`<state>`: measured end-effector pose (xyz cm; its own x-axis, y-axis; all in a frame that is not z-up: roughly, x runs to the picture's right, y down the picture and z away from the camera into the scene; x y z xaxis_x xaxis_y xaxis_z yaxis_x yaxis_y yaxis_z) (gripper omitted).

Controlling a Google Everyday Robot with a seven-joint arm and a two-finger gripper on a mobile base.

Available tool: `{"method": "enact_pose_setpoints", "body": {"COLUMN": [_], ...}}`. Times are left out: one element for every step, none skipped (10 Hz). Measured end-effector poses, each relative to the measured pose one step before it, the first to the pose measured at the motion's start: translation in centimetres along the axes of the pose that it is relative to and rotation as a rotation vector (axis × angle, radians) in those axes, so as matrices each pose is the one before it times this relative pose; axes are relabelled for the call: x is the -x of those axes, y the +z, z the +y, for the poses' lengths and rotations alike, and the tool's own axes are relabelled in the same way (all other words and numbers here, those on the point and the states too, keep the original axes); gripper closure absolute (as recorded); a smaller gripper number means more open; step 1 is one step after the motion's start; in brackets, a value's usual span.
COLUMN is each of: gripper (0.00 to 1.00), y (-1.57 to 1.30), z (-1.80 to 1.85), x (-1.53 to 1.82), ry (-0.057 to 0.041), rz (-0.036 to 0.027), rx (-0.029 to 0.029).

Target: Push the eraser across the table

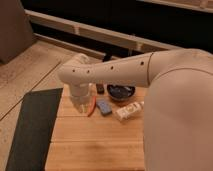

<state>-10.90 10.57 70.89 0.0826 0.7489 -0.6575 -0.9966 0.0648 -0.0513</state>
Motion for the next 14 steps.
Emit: {"method": "enact_pose_setpoints", "body": {"gripper": [0.97,1.0,1.0,1.0,1.0,1.0,1.0,1.0,1.0,1.0,1.0,1.0,1.0,1.0], "y": [0.561,0.422,0.272,0.191,0.51,0.791,1.05,1.411,1.117,1.827,0.807,1.138,0.745,0.269], "z": [0.267,-0.695,-2.126,-1.092,-1.261,-1.086,-0.787,-0.688,-0.007,0.162,-0.082,0.196,0.76,0.318], "x": [0.809,1.241,2.697,1.343,2.013,1.631,1.036,0.738,0.479,1.105,0.487,0.952,1.526,0.618], "ry": [-0.0141,-0.00144,0.0049,0.00692,0.02233,0.02799,0.02627,0.01869,0.00239,-0.01247,-0.01283,-0.03393,-0.06042,-0.03261], "rz": [-0.00589,-0.00989,-0.02683,-0.01484,-0.01675,-0.00874,0.00509,0.01548,0.01063,0.00477,0.00203,-0.00255,-0.02265,-0.00709], "rx": [-0.02352,-0.03502,-0.04536,-0.01491,0.00091,0.01402,0.02159,0.01539,0.01307,0.01168,-0.00136,0.00582,0.01784,0.0102]}}
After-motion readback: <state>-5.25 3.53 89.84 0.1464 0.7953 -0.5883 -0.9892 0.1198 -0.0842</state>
